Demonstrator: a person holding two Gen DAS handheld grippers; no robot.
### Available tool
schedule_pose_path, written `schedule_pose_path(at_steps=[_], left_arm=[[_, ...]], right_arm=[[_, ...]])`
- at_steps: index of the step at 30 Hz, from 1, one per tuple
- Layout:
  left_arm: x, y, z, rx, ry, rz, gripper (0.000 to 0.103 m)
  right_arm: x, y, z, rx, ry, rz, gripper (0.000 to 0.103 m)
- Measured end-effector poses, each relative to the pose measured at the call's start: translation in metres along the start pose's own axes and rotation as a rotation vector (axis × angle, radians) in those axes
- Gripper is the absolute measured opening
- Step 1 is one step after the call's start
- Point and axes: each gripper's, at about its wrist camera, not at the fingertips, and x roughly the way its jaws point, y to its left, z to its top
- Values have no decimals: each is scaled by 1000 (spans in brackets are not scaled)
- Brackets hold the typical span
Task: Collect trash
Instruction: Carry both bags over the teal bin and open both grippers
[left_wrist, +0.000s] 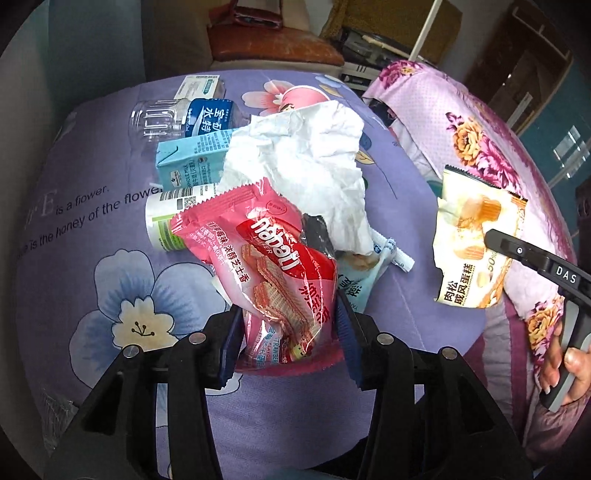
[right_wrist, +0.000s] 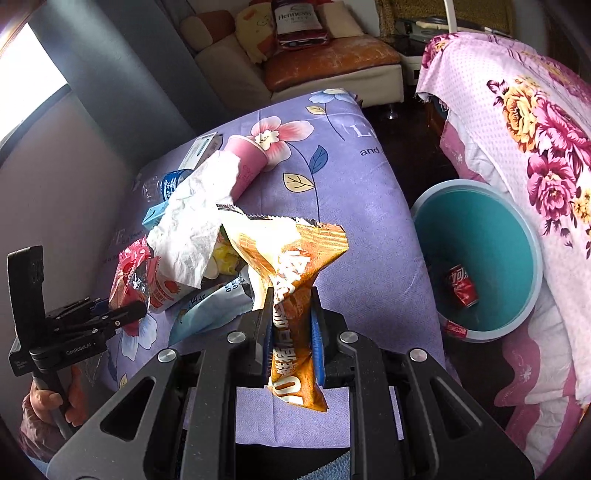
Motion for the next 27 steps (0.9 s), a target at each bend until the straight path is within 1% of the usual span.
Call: schedule_pose_path(at_steps=[1,3,7,11,13,16,19,22,24,27], left_arm=[[1,1,0,-2,-3,8,47],[-2,0,1,-3,-17,25,44],[-22,-12,8,19,-76,10,43],[-35,-40,25,73,-123,-33,43],[-32,-60,35,107,-124,-56,43],[-17,-98,50,179,-115,-82,43],[7,-137,59,246,-84,-123,43],[33,-178,66,307,-50,-151,43],[51,-202,69,343,-25,-161,43],[78,-232,73,382,16,-169,43]], right_arm=[[0,-1,1,3,-2,2,16],[-1,-4,2,7,-8,-1,16],[-7,-19,7,34,-30,-11,16],[-19,-40,13,76,-69,-23,16],[-26,-54,15,103,-95,-37,16],[-41,-83,19,153,-135,-70,16],[-53,-112,20,195,-165,-121,16],[-61,-140,18,232,-179,-157,16],[-64,-155,18,246,-181,-185,16],[-61,-176,16,266,-174,-206,16]])
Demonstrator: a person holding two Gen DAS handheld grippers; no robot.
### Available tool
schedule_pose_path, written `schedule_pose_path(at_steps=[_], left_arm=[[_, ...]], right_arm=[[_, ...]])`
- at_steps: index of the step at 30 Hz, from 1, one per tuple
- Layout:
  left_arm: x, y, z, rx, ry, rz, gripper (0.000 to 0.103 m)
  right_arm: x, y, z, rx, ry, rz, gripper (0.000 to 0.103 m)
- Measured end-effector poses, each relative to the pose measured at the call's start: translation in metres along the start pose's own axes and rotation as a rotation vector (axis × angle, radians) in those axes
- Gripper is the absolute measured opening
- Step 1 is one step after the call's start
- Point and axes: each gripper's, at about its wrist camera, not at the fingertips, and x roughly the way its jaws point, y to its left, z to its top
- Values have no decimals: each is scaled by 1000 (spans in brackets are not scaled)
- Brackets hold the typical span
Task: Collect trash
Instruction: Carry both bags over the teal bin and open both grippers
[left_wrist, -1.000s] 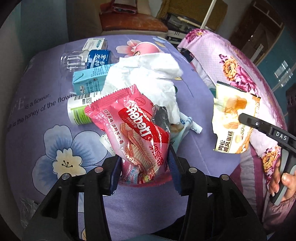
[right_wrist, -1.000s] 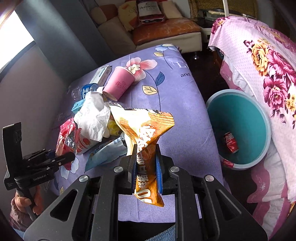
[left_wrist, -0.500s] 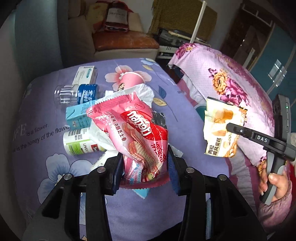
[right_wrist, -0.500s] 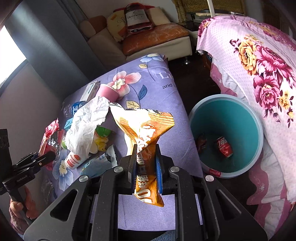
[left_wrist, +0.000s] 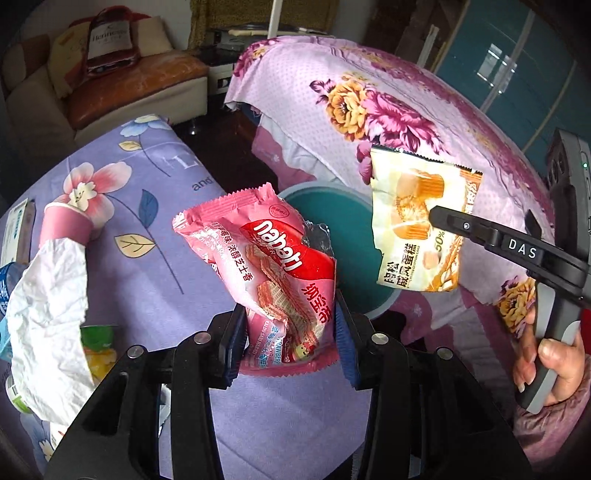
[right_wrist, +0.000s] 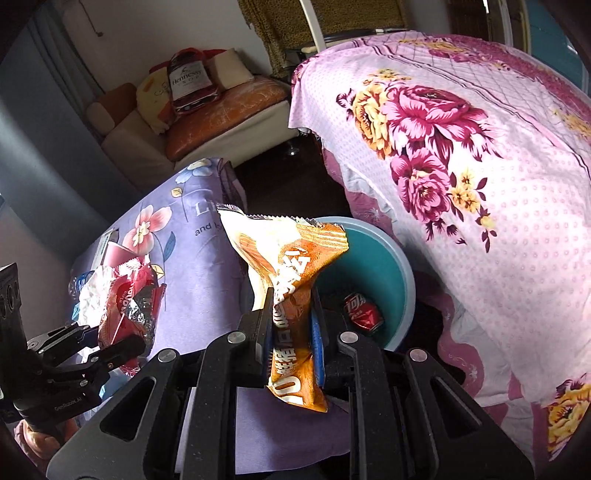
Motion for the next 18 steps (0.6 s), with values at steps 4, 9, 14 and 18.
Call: schedule_pose_path(at_steps=[4,9,14,18], left_arm=[[34,-19,14,32,50,-7,43],[58,-29,27,42,77,-6,53],[64,-28,28,28,69,11,81],[64,-21,28,12,74,17,84]], right_arm=[[12,-22,3,34,15,-10,16],[25,-42,6,67,35,-20,16],[37,-52,8,76,55,-26,16],[43,-53,9,81,65,-25,16]])
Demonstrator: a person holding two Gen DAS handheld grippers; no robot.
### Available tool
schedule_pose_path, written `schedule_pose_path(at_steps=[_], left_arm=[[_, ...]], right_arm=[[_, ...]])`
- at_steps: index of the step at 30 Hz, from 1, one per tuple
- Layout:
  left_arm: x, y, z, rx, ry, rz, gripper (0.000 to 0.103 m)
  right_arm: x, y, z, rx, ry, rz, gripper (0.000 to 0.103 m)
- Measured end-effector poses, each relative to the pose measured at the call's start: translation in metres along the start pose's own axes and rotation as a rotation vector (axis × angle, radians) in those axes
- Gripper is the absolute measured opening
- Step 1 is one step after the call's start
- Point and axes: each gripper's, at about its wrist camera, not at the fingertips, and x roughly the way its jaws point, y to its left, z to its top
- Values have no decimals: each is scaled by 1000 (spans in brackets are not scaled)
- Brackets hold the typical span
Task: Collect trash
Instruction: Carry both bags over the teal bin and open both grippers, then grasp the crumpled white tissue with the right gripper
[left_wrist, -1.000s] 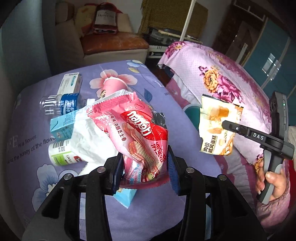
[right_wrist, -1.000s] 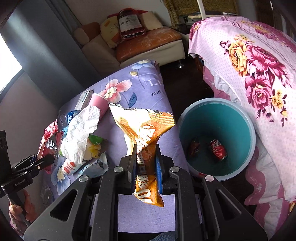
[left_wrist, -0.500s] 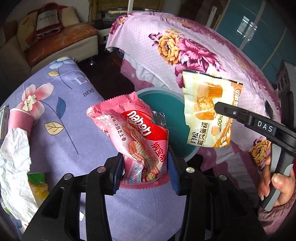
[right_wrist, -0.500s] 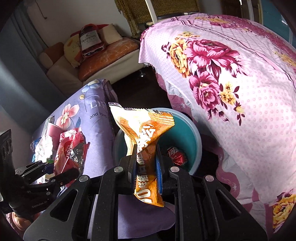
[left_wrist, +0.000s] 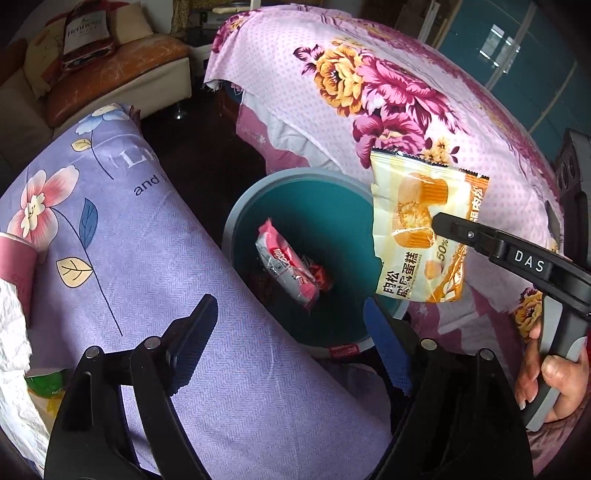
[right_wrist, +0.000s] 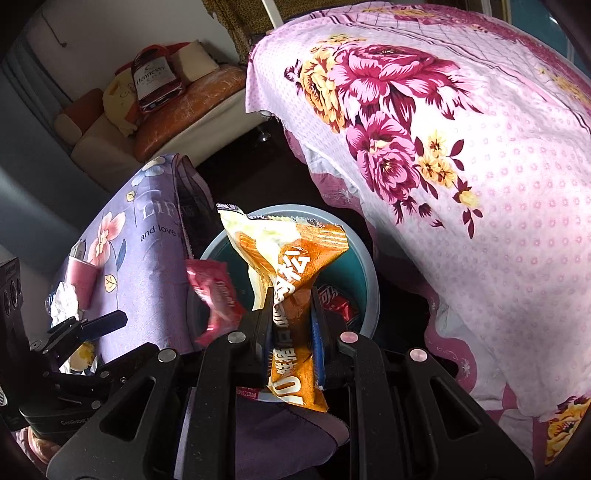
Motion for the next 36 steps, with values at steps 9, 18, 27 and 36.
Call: schedule_pose_path(at_steps=[9,18,27,36], left_arm=[[-14,23,-2,-64,-27,-8,88],[-29,42,-14,-111,-38,-19,91],[-53,60,-36,-156,-62,-14,92],[-86,93,-69,-221,-100,12,92]], right_arm=[[13,7,1,-7,34,-7,16],[15,21,-5,-19,61,-20,62],[2,41,-13,-35,73,-9,73],[-5,94,-29,-128,97,23,76]])
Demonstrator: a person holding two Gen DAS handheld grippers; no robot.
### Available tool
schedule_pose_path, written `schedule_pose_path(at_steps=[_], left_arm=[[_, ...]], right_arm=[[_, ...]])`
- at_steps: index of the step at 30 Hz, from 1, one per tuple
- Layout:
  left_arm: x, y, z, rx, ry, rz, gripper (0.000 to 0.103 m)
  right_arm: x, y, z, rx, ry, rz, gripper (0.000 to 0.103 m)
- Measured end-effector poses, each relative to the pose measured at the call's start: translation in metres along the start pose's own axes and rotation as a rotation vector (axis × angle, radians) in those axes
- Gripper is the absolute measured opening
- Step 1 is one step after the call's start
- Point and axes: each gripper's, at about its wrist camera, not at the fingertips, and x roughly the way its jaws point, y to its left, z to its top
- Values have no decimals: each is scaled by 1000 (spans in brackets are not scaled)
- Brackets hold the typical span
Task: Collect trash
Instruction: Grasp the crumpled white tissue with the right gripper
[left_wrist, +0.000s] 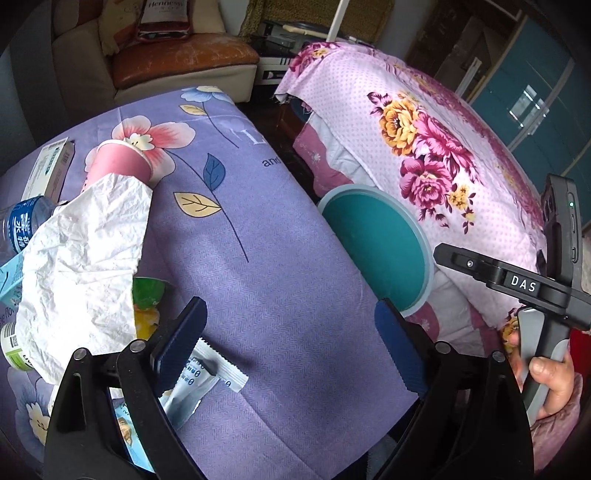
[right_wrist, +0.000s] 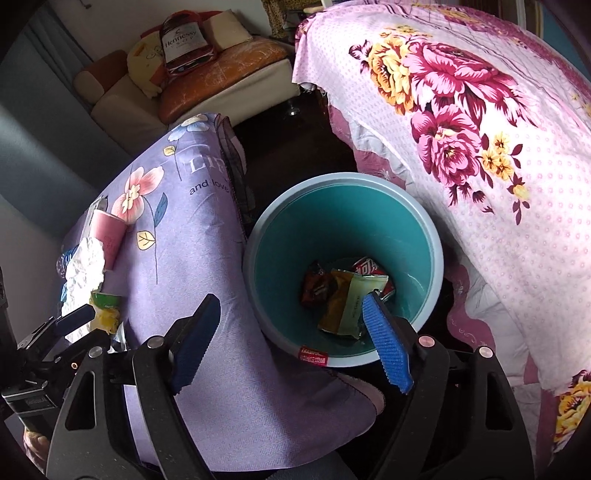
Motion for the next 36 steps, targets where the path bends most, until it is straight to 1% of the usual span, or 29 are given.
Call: schedule_pose_path(at_steps=[8,18,28,36], left_arm=[[-39,59,-21,-79,-52,41,92],[-75,147,-59,-241,-94,86,92],[-82,219,-93,-375,-89,117,92],[-81,255,-102,-373,-53,162,92]], right_arm=[[1,70,-6,-130,26,33,77],[16,165,-16,-315,78,56,79],[43,259,-25,-516,134,85,81],[82,316,-30,-674,197,90,81]])
